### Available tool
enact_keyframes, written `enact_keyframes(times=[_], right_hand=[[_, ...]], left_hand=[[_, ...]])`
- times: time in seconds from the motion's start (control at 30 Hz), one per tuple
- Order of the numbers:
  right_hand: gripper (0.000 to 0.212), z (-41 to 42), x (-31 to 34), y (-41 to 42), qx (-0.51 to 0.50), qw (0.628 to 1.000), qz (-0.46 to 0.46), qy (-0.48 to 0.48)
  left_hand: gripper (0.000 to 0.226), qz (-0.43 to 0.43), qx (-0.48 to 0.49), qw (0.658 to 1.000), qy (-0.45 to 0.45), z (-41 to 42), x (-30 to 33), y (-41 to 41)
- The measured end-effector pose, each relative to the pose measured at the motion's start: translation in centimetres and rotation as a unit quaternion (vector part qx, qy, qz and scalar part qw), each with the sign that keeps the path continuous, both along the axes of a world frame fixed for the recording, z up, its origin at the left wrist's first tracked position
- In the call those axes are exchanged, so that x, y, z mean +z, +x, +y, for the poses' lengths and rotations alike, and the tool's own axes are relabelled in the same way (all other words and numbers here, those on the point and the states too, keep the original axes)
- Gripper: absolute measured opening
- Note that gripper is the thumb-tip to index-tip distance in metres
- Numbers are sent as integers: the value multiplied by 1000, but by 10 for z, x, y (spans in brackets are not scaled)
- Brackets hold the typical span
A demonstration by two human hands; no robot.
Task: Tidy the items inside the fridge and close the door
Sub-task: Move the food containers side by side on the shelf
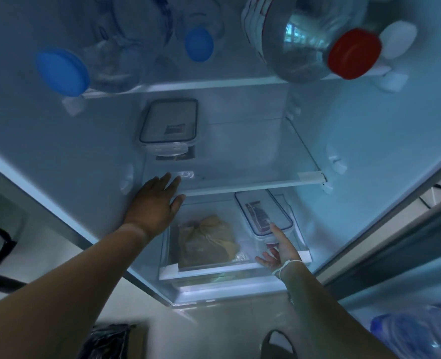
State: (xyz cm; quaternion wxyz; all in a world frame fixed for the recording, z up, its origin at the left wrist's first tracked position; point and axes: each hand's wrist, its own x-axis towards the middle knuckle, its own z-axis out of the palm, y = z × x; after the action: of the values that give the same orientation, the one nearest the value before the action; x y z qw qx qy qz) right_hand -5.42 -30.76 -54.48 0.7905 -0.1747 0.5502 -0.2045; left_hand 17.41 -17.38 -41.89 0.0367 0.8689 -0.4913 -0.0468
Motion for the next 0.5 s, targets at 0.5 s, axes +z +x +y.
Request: enact_keyframes(times=[0.5], right_hand=[[27,78,28,-38,-37,999,-29,25]], left_hand=[[59,24,14,998,50,2,14,-10]])
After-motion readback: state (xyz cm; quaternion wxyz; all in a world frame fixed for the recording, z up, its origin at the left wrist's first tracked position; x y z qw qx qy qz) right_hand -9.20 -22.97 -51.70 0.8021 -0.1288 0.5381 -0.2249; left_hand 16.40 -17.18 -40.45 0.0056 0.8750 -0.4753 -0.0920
